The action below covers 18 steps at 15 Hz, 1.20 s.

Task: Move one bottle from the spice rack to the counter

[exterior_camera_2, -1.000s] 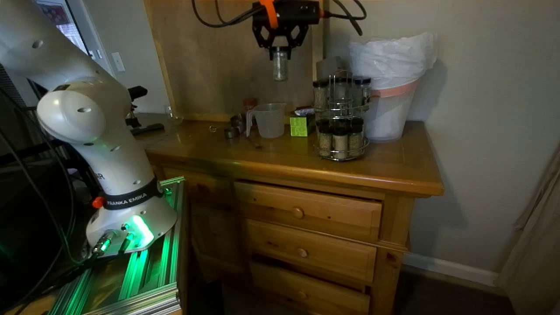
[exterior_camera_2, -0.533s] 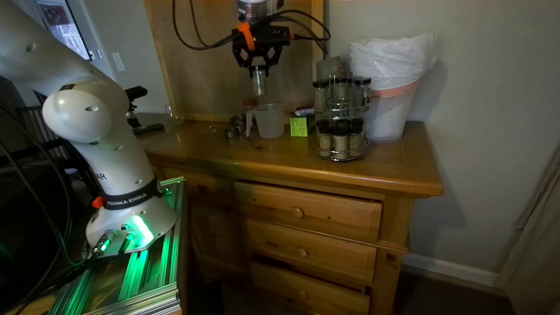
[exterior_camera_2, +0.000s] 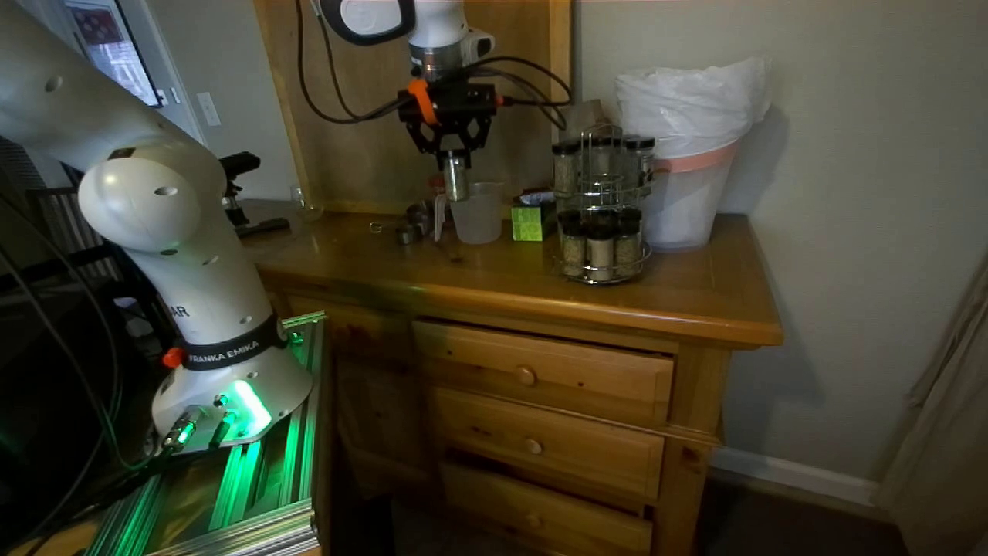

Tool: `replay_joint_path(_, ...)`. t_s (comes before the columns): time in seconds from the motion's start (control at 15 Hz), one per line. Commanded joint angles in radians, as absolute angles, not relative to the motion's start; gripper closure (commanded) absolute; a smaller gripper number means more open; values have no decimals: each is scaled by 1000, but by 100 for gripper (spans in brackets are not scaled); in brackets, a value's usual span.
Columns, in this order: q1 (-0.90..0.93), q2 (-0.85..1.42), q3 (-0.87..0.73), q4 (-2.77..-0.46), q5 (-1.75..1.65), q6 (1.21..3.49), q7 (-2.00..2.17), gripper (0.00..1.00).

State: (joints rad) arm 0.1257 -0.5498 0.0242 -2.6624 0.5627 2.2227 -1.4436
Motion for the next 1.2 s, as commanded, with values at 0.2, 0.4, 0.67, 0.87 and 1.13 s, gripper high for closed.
replay_joint_path(0.2,146,-490,23,-2764,509,2542,-1329,76)
replay_joint_path(0.4,96,-389,88,-2769,508,2646,-1273,76)
replay_joint_path(0.67,156,-275,66,-2765,484,2777,-1152,76)
replay_joint_path(0.87,184,-212,25,-2726,502,2845,-1093,76)
replay_joint_path(1.13,183,-226,17,-2733,523,2823,-1127,51)
